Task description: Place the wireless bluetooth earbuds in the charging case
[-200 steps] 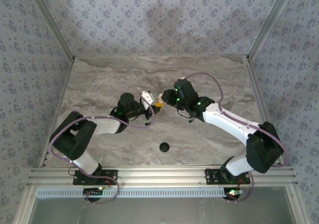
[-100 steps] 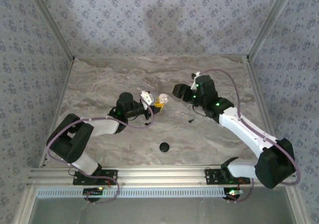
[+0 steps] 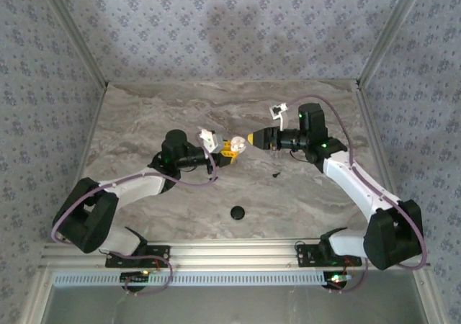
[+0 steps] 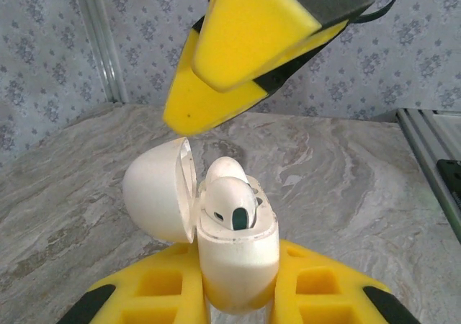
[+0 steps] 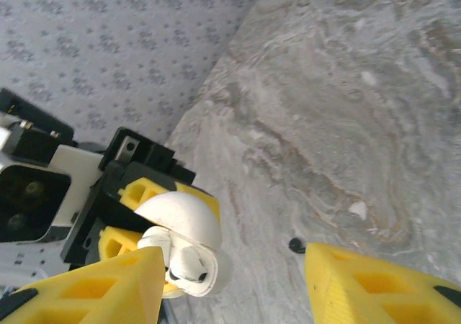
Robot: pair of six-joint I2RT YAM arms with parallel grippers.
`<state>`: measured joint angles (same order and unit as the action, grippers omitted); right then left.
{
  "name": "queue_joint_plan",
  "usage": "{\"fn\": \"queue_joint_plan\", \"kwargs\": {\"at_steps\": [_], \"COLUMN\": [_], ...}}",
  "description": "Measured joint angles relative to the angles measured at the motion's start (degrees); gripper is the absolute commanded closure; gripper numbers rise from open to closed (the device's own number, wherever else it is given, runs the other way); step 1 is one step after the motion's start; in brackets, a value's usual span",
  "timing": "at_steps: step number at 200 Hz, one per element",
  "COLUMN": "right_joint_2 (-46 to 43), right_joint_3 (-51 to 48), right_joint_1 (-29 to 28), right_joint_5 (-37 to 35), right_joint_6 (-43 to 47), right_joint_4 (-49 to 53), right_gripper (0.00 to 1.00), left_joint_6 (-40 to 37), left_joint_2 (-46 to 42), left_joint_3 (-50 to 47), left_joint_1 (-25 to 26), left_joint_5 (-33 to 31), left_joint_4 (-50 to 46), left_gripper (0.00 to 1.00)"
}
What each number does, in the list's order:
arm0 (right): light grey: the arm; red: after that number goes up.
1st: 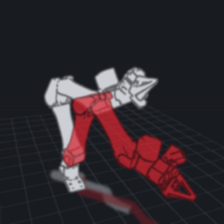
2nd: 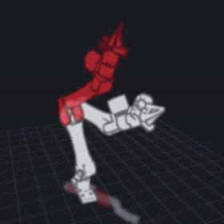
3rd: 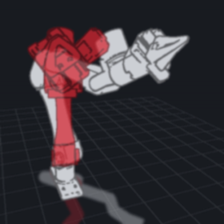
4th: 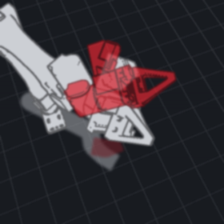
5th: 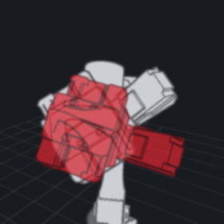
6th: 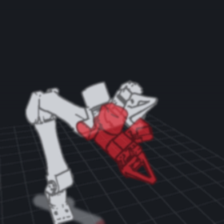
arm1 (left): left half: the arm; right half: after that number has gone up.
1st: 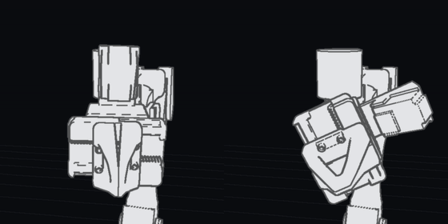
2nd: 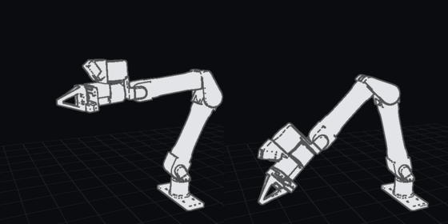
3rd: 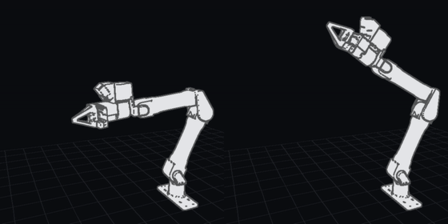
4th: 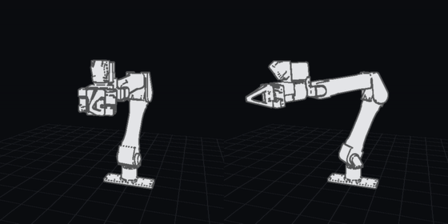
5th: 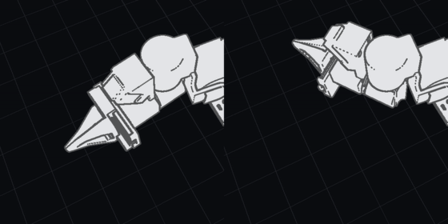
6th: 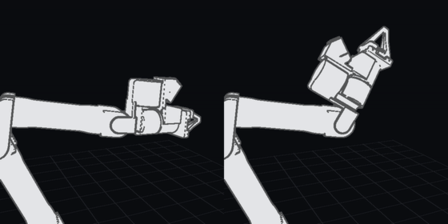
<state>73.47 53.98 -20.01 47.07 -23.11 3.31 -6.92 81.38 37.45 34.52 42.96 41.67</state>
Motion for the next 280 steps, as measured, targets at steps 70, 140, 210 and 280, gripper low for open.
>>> {"fn": "queue_joint_plan", "kwargs": {"at_steps": [70,140,210,280], "right_joint_2": [5.53,8.85,4.28,-6.40], "right_joint_3": [3.39,5.51,3.80,-3.15], "right_joint_1": [-1.62,-3.32,-3.39,0.87], "right_joint_5": [5.86,9.40,10.93,7.74], "right_joint_6": [0.46,0.48,0.46,-1.38], "right_joint_4": [-3.78,-5.05,-5.16,-5.18], "right_gripper": [0.44,0.48,0.54,0.52], "left_joint_6": [0.20,0.17,-0.15,0.15], "left_joint_2": [-0.39,-0.42,-1.36,-1.46], "left_joint_3": [0.02,0.00,0.00,0.35], "left_joint_1": [0.00,0.00,0.04,0.04], "left_joint_5": [1.22,1.18,1.07,-0.44], "left_joint_4": [-0.59,-0.61,-1.05,-3.28], "left_gripper": [0.95,0.95,0.95,0.94]}}
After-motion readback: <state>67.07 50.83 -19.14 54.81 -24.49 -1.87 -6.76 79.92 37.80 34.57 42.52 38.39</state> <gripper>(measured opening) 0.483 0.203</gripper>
